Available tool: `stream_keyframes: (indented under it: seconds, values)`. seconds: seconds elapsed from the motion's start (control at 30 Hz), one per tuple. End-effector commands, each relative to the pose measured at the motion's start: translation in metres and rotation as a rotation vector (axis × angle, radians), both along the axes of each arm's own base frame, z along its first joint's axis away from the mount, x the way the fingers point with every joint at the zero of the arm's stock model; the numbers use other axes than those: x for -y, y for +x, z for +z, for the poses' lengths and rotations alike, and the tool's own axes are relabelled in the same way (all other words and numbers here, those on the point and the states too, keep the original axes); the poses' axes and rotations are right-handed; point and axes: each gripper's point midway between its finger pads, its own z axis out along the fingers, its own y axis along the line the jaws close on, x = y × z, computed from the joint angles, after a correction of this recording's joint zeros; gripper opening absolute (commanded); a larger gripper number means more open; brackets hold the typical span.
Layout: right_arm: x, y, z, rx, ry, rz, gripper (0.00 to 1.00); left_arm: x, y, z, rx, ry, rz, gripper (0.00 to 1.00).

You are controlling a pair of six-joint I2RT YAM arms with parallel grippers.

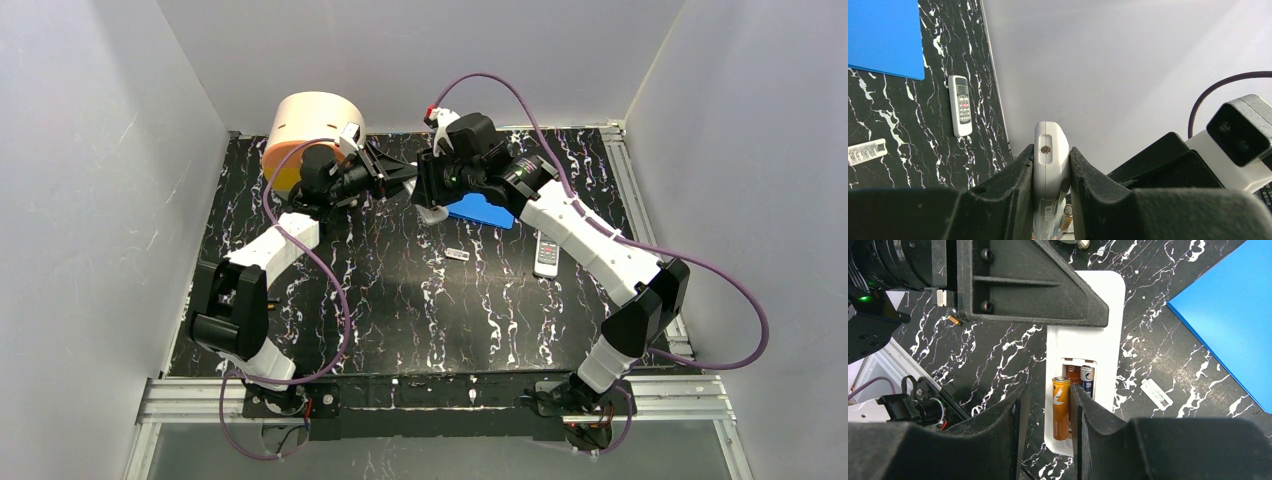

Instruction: Load the batteries into the remote control

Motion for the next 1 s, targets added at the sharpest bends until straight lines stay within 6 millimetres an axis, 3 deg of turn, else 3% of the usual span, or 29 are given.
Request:
stream_keyframes:
  seconds: [0.0, 0.2, 0.57, 0.73, 0.8, 0.97]
  values:
    - [0.012, 0.014, 0.019, 0.054, 0.003, -0.065, 0.44, 0.003, -0.007, 0.015, 0.032, -0.027, -0.037, 0.00]
    - [0.018, 0.019, 0.023, 0.076, -0.001, -0.101, 0.42, 0.003, -0.006, 0.016, 0.035, -0.028, -0.039, 0.00]
    - [0.022, 0.013, 0.009, 0.041, -0.033, -0.090, 0.26, 0.004, -0.005, 0.020, 0.046, -0.030, -0.042, 0.00]
    - [0.020, 0.012, 0.017, 0.048, -0.004, -0.087, 0.26, 0.003, -0.005, 0.020, 0.055, -0.026, -0.039, 0.00]
    - [0.020, 0.013, 0.026, 0.060, 0.028, -0.098, 0.31, 0.003, -0.005, 0.019, 0.049, -0.027, -0.037, 0.00]
    - [0.026, 0.013, 0.073, 0.148, 0.274, -0.181, 0.57, 0.003, -0.003, 0.030, 0.051, -0.045, -0.030, 0.00]
